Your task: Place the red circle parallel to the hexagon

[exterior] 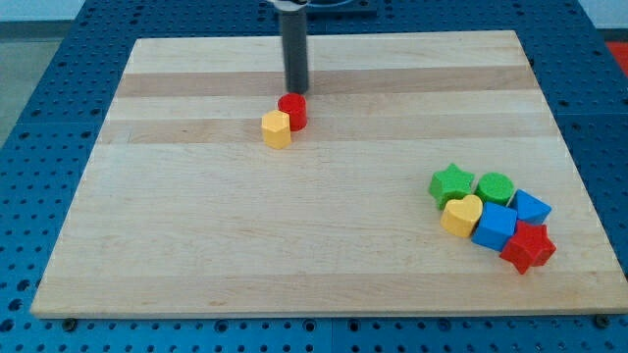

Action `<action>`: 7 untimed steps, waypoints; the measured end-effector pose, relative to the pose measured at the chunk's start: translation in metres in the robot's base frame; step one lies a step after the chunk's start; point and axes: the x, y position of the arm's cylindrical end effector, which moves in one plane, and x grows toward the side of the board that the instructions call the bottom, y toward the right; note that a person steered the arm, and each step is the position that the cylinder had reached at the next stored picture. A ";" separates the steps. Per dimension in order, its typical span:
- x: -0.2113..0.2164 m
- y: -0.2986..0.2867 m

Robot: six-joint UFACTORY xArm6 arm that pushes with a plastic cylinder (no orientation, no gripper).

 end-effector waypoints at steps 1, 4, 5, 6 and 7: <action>0.023 -0.018; 0.031 0.028; 0.034 0.061; 0.038 0.063; 0.045 0.039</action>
